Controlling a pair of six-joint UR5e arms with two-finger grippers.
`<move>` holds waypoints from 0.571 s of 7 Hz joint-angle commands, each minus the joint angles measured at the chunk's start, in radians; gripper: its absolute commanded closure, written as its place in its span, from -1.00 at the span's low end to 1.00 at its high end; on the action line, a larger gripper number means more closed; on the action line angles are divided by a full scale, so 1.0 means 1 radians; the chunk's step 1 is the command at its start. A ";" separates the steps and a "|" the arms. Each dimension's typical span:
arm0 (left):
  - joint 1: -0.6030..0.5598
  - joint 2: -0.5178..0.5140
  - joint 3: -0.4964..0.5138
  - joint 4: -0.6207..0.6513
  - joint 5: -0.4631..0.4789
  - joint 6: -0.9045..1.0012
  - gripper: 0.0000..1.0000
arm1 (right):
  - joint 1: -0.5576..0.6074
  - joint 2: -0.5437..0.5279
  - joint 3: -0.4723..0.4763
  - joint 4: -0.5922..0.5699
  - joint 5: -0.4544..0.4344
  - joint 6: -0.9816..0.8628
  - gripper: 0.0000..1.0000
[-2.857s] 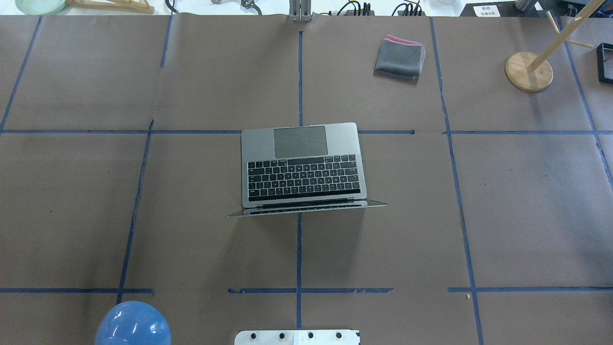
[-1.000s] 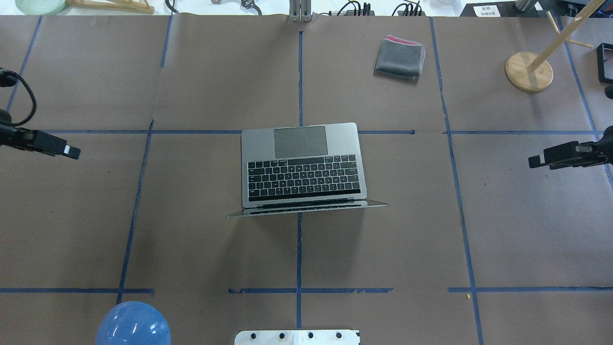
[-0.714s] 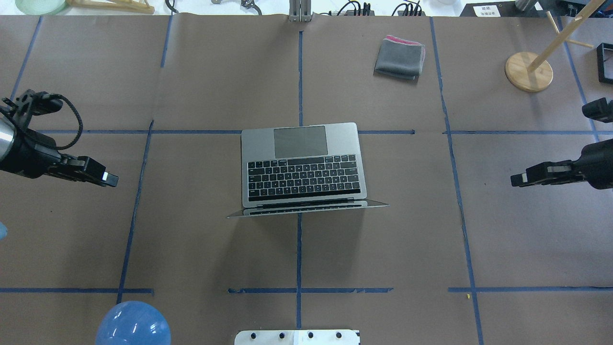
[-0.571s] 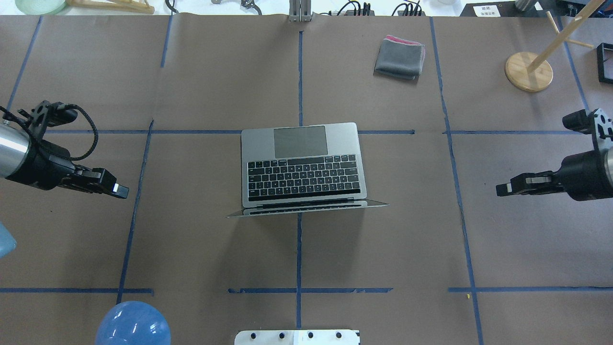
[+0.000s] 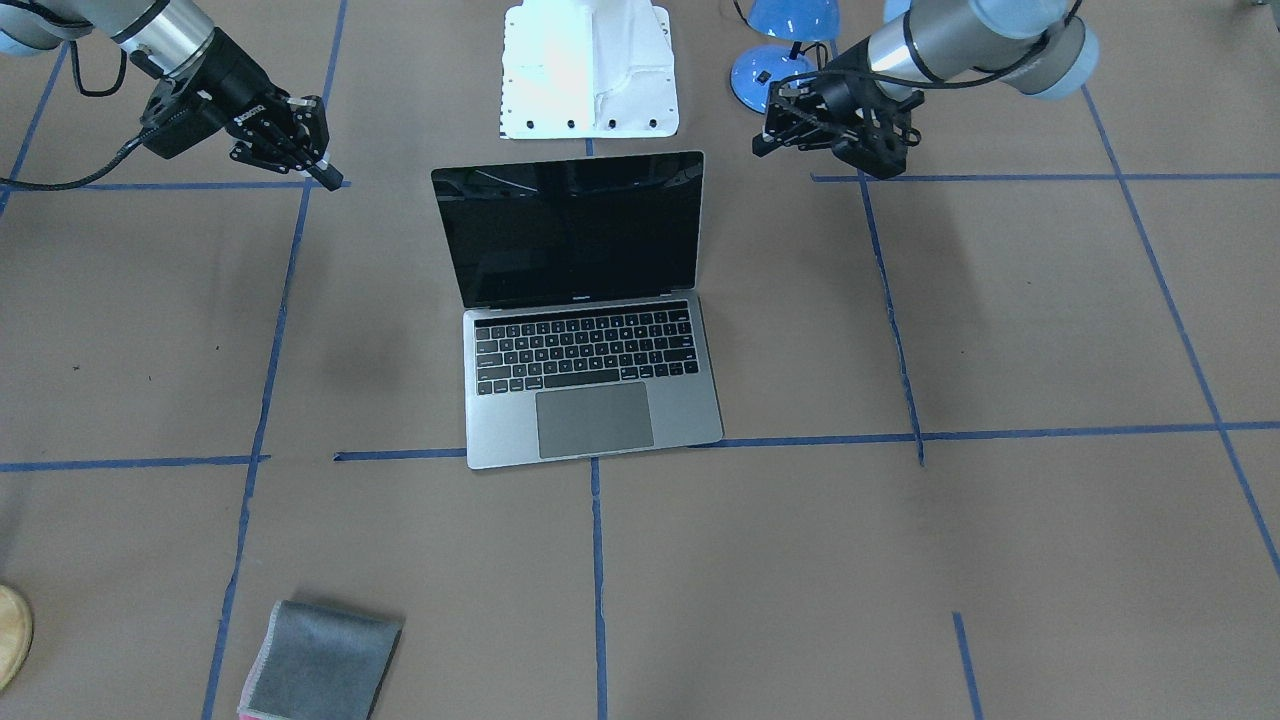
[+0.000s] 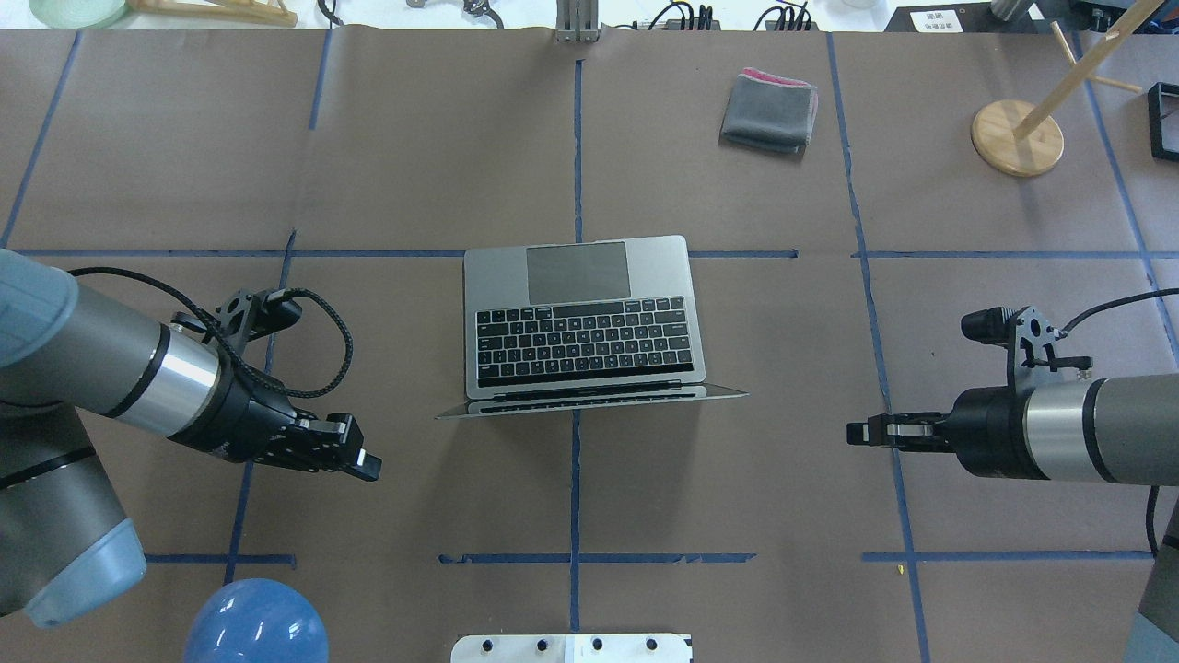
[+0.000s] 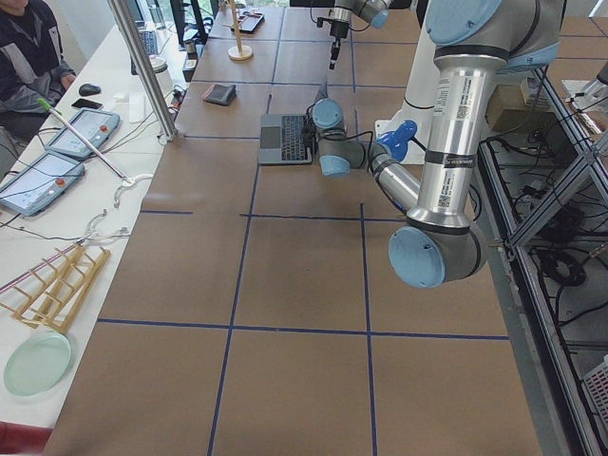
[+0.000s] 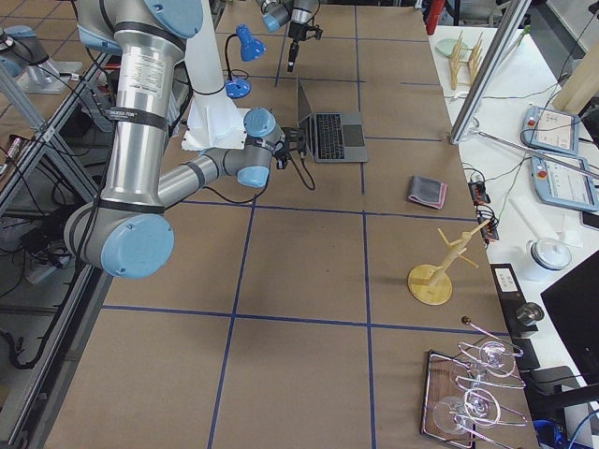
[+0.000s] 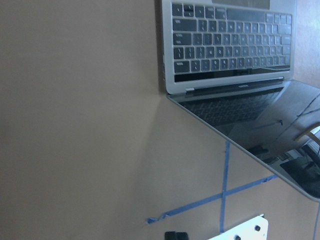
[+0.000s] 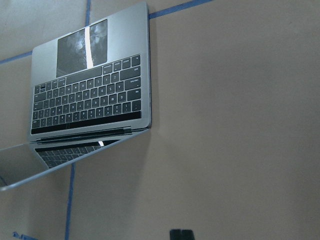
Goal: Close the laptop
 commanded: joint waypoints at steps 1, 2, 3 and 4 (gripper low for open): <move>0.096 -0.054 0.004 0.007 0.109 -0.021 0.97 | -0.037 0.050 0.002 -0.009 -0.036 0.039 0.99; 0.096 -0.087 0.008 0.013 0.110 -0.021 1.00 | -0.034 0.081 0.004 -0.011 -0.035 0.039 1.00; 0.089 -0.103 0.014 0.020 0.117 -0.021 1.00 | -0.035 0.108 0.001 -0.035 -0.033 0.039 1.00; 0.089 -0.106 0.015 0.020 0.177 -0.021 1.00 | -0.036 0.142 -0.001 -0.057 -0.035 0.039 1.00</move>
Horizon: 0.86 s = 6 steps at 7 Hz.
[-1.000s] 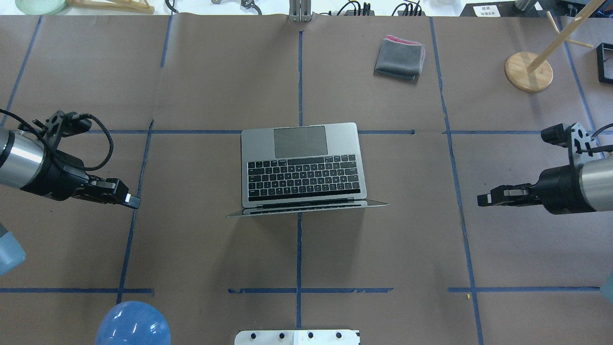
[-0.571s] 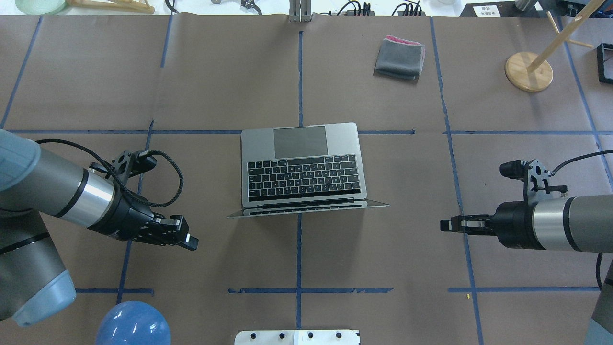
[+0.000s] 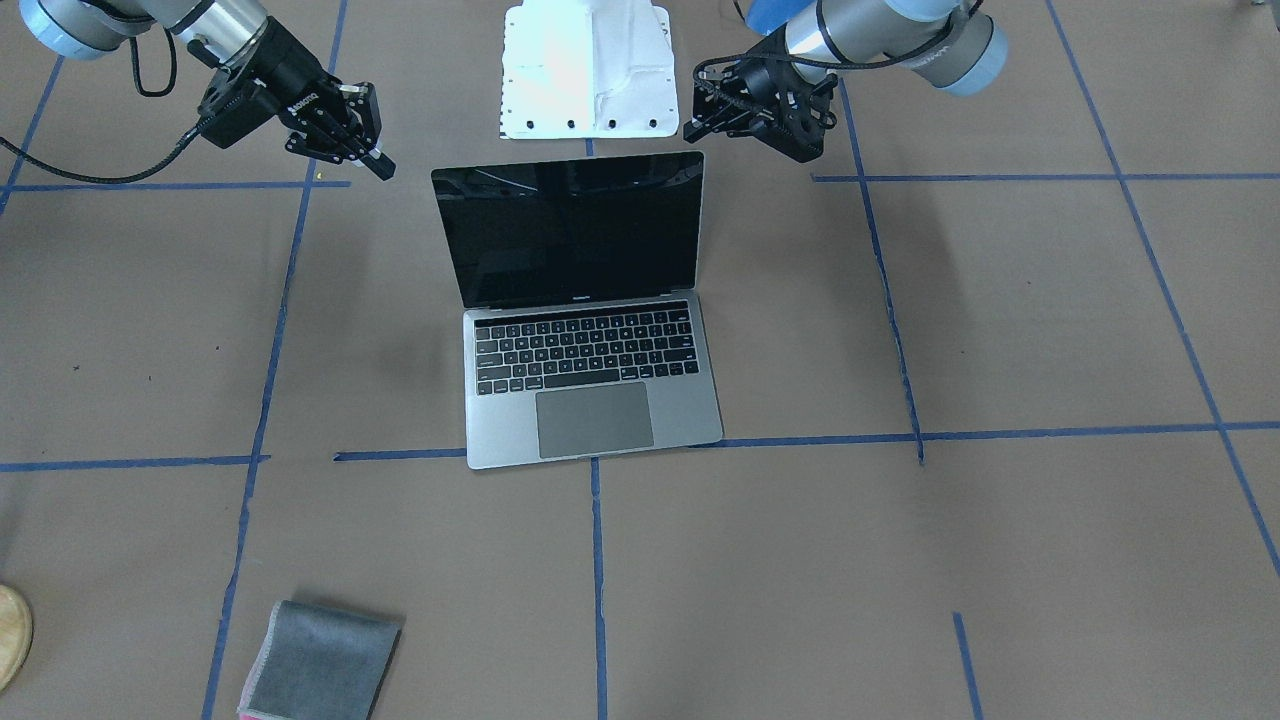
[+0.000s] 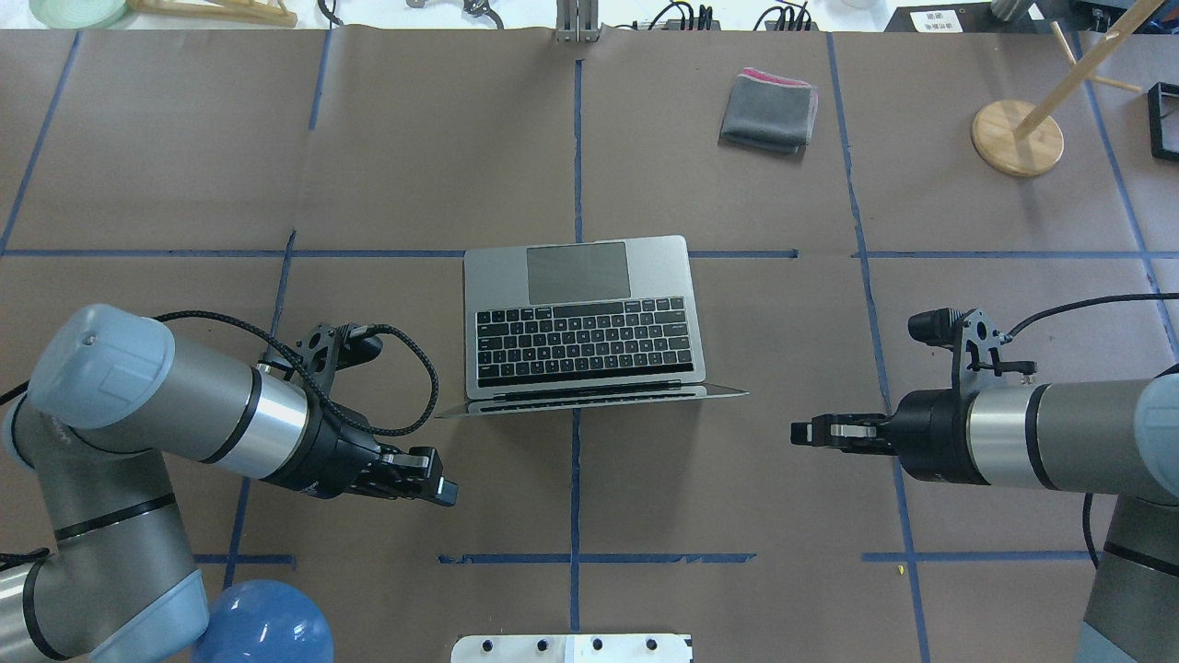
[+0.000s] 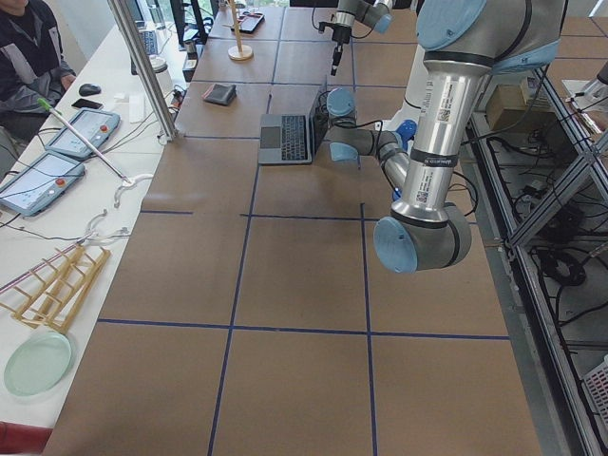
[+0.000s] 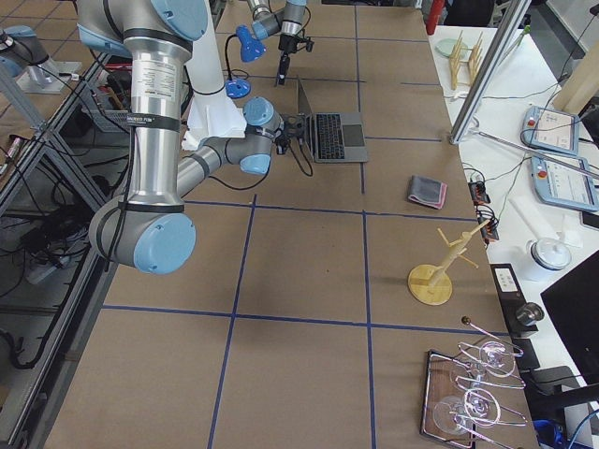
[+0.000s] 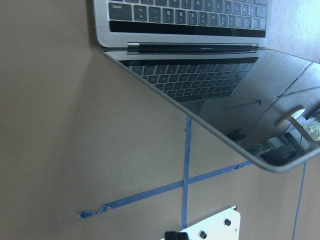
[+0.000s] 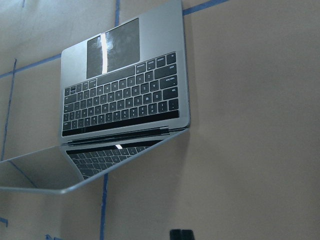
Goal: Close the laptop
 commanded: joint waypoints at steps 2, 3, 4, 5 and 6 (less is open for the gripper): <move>-0.013 -0.019 0.002 0.003 0.061 0.001 1.00 | -0.001 0.077 -0.007 -0.036 -0.002 0.005 0.99; -0.028 -0.023 0.001 0.001 0.061 0.001 1.00 | -0.001 0.080 -0.008 -0.036 -0.002 0.005 0.99; -0.051 -0.033 0.002 0.001 0.061 0.001 1.00 | 0.007 0.102 -0.011 -0.044 -0.004 0.005 0.99; -0.067 -0.033 0.004 0.003 0.062 0.001 1.00 | 0.019 0.143 -0.011 -0.089 -0.004 0.005 0.99; -0.086 -0.039 0.004 0.003 0.062 0.003 1.00 | 0.030 0.192 -0.011 -0.146 -0.002 0.005 0.99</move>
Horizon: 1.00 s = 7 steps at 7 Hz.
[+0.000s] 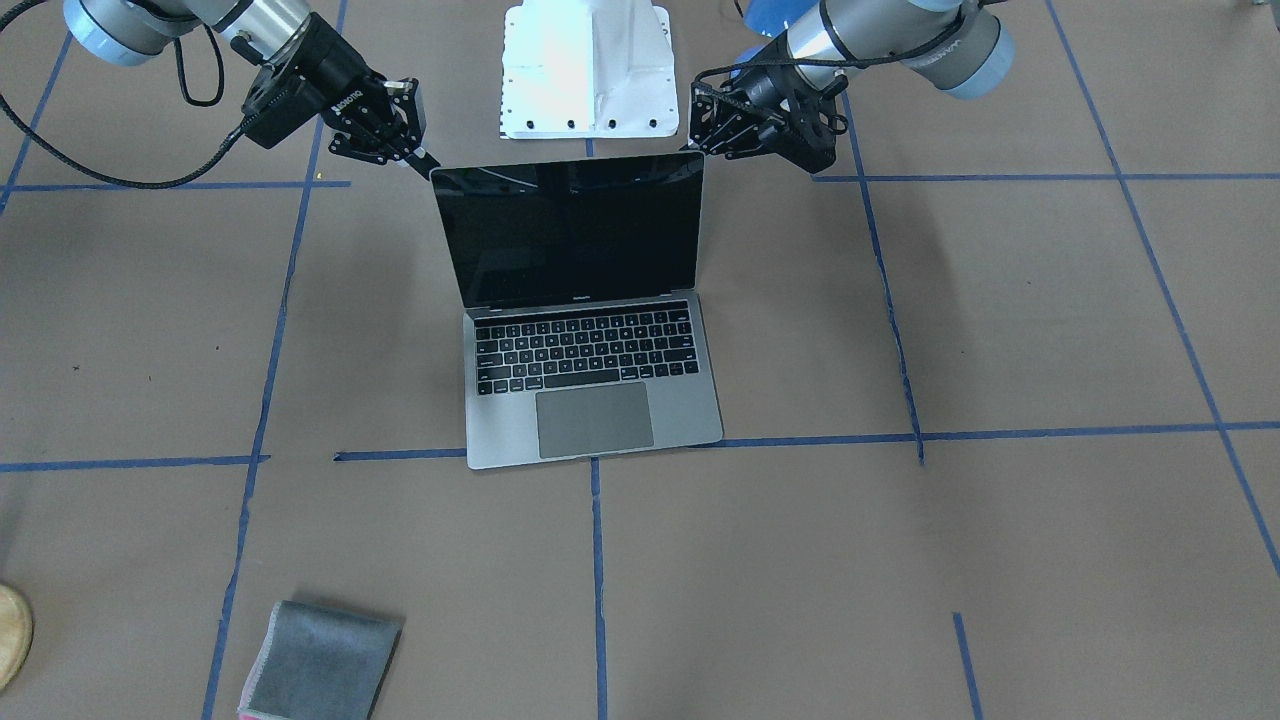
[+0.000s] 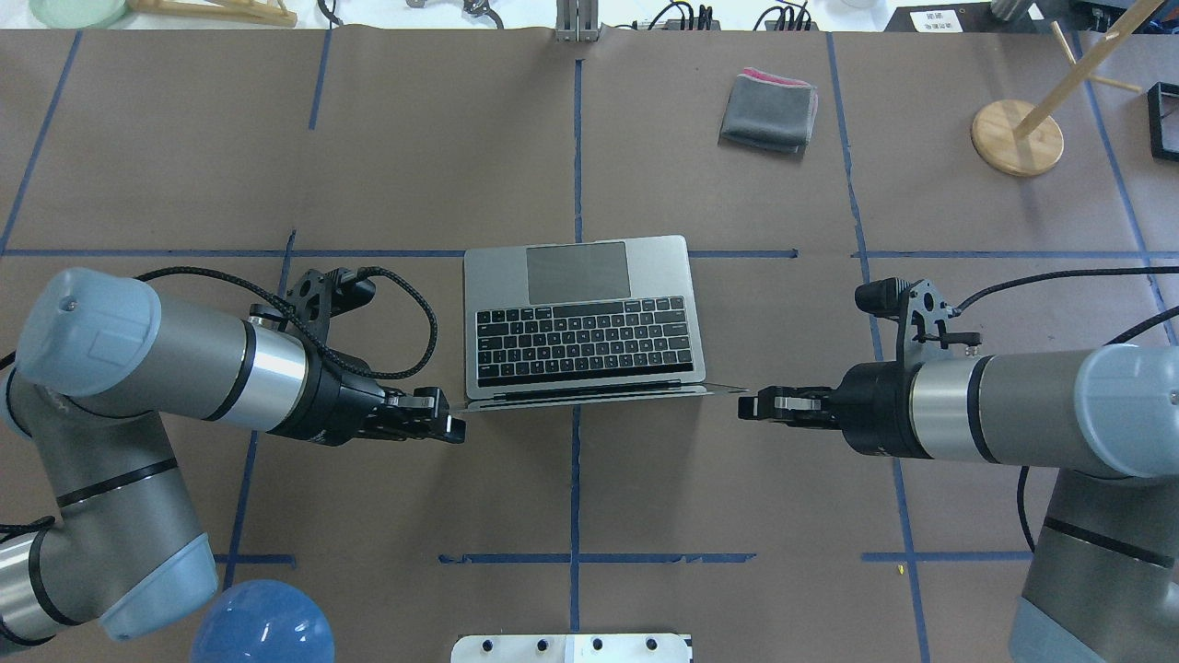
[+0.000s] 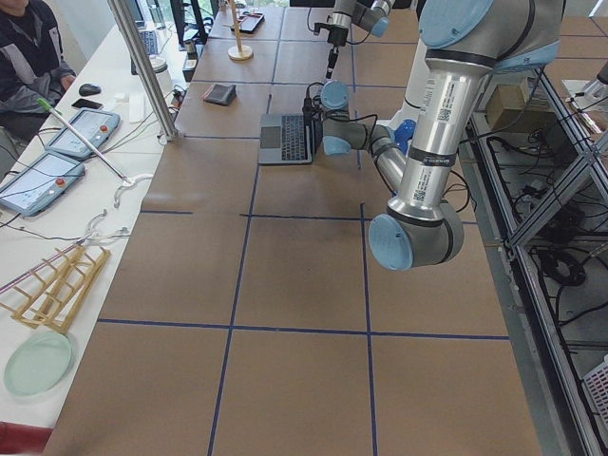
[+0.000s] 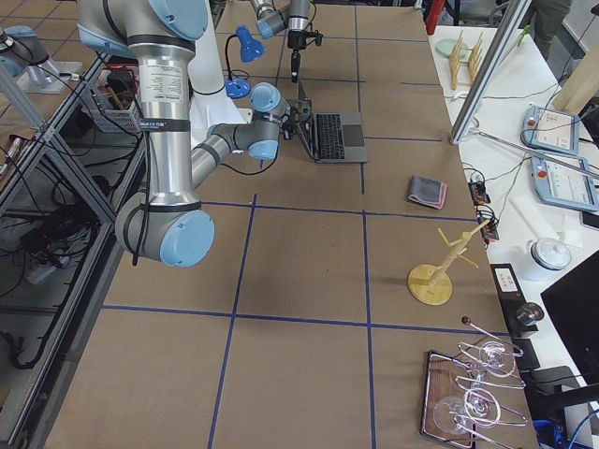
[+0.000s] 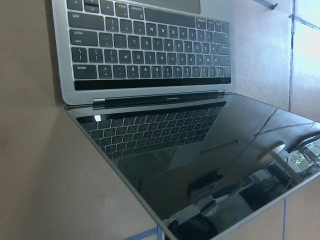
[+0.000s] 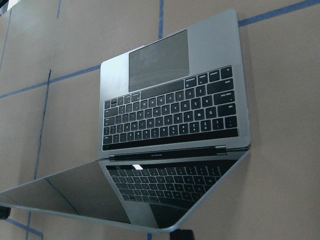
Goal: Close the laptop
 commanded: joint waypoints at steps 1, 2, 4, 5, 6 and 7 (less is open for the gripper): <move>-0.026 -0.005 0.004 0.000 0.001 0.001 1.00 | 0.015 0.065 -0.001 -0.075 -0.001 0.000 0.99; -0.028 -0.007 0.004 0.000 0.001 0.001 1.00 | 0.026 0.066 -0.002 -0.075 0.001 0.000 0.99; -0.036 -0.016 0.010 0.005 0.020 0.003 1.00 | 0.063 0.066 -0.008 -0.087 0.003 -0.002 1.00; -0.048 -0.030 0.027 0.007 0.022 0.004 1.00 | 0.089 0.100 -0.017 -0.136 0.004 -0.003 1.00; -0.065 -0.054 0.056 0.007 0.021 0.004 1.00 | 0.110 0.176 -0.040 -0.217 0.006 -0.003 1.00; -0.080 -0.070 0.077 0.008 0.021 0.006 1.00 | 0.123 0.233 -0.059 -0.286 0.006 -0.003 1.00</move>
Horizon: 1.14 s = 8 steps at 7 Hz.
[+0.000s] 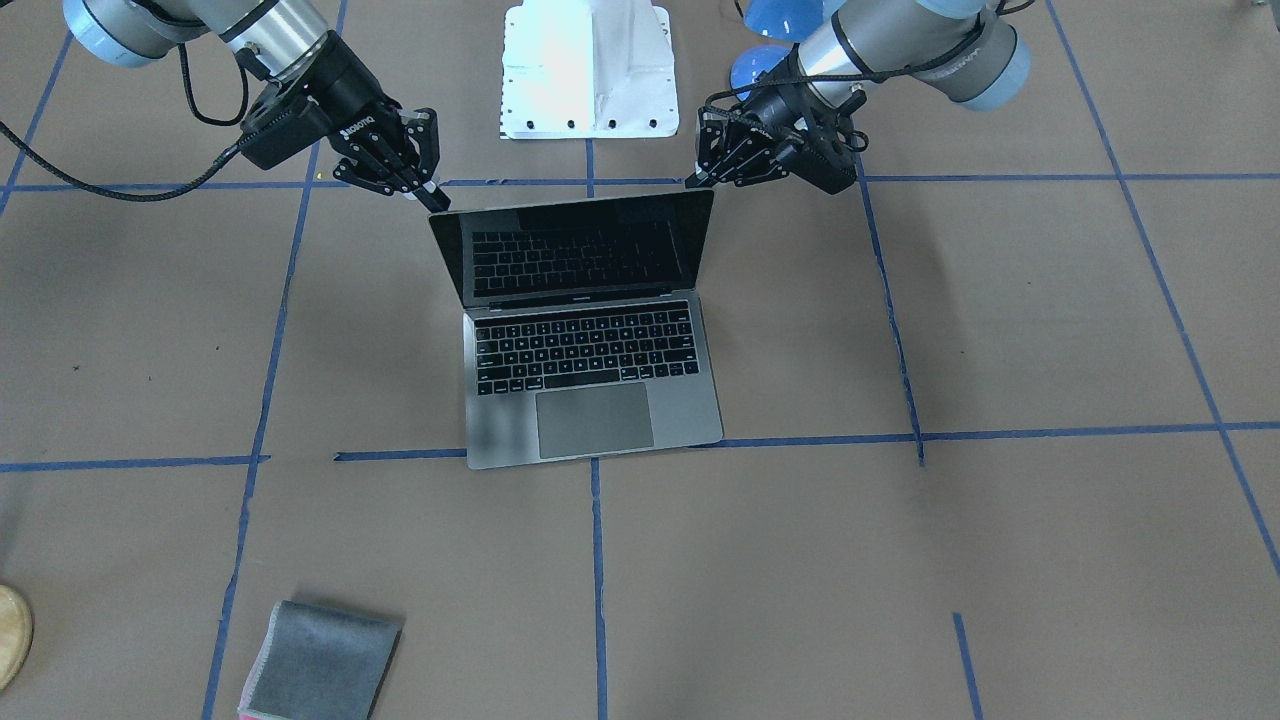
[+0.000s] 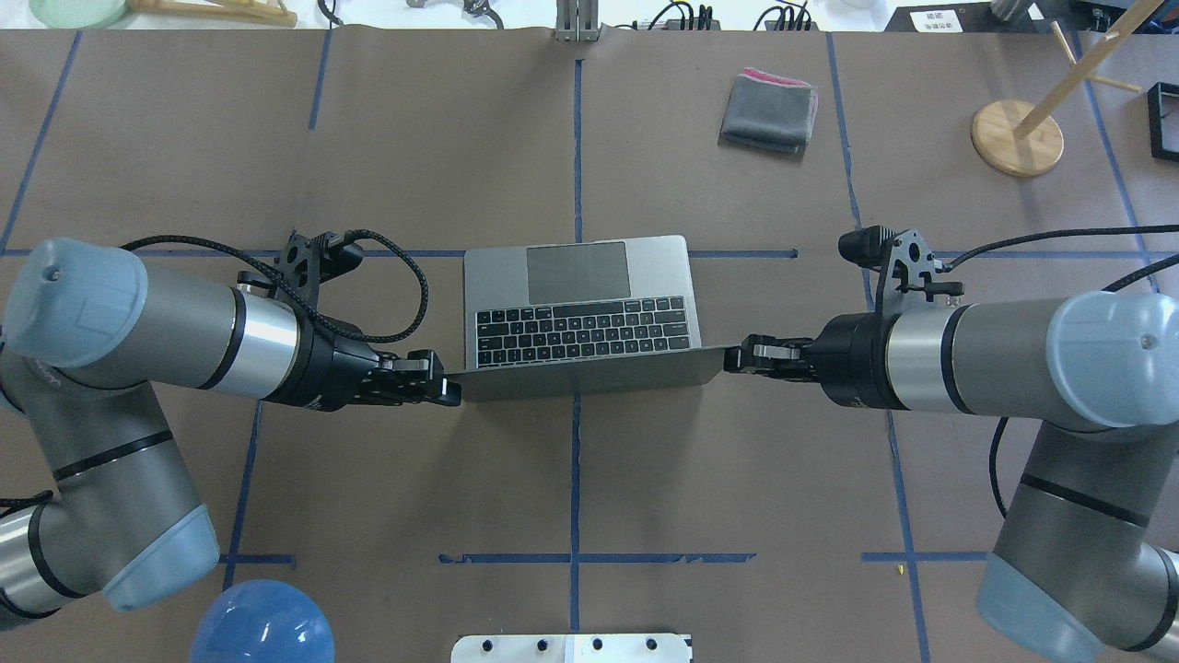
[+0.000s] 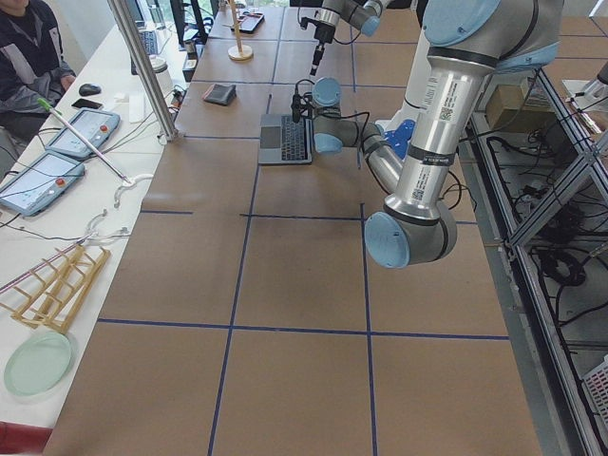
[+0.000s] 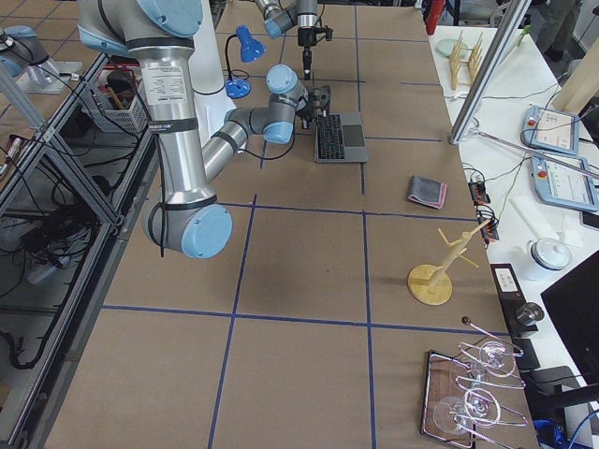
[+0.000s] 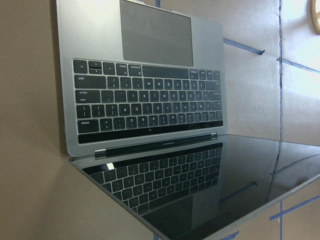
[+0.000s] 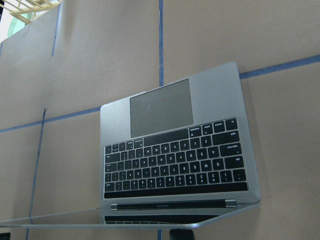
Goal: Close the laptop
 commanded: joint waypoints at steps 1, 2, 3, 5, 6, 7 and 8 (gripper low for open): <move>-0.030 -0.033 0.051 0.000 0.000 0.006 1.00 | 0.032 0.093 -0.039 -0.105 0.001 0.000 1.00; -0.038 -0.050 0.073 0.001 0.000 0.006 1.00 | 0.043 0.102 -0.066 -0.106 0.002 -0.002 1.00; -0.053 -0.067 0.094 0.003 0.000 0.007 1.00 | 0.060 0.143 -0.120 -0.106 0.002 -0.002 1.00; -0.073 -0.097 0.143 0.003 0.000 0.007 1.00 | 0.081 0.191 -0.206 -0.106 0.002 -0.005 1.00; -0.082 -0.117 0.180 0.003 0.002 0.009 1.00 | 0.090 0.213 -0.246 -0.106 0.002 -0.008 1.00; -0.089 -0.133 0.211 0.003 0.003 0.009 1.00 | 0.101 0.239 -0.293 -0.104 0.002 -0.011 1.00; -0.092 -0.146 0.241 0.001 0.027 0.011 1.00 | 0.109 0.260 -0.332 -0.103 0.002 -0.011 1.00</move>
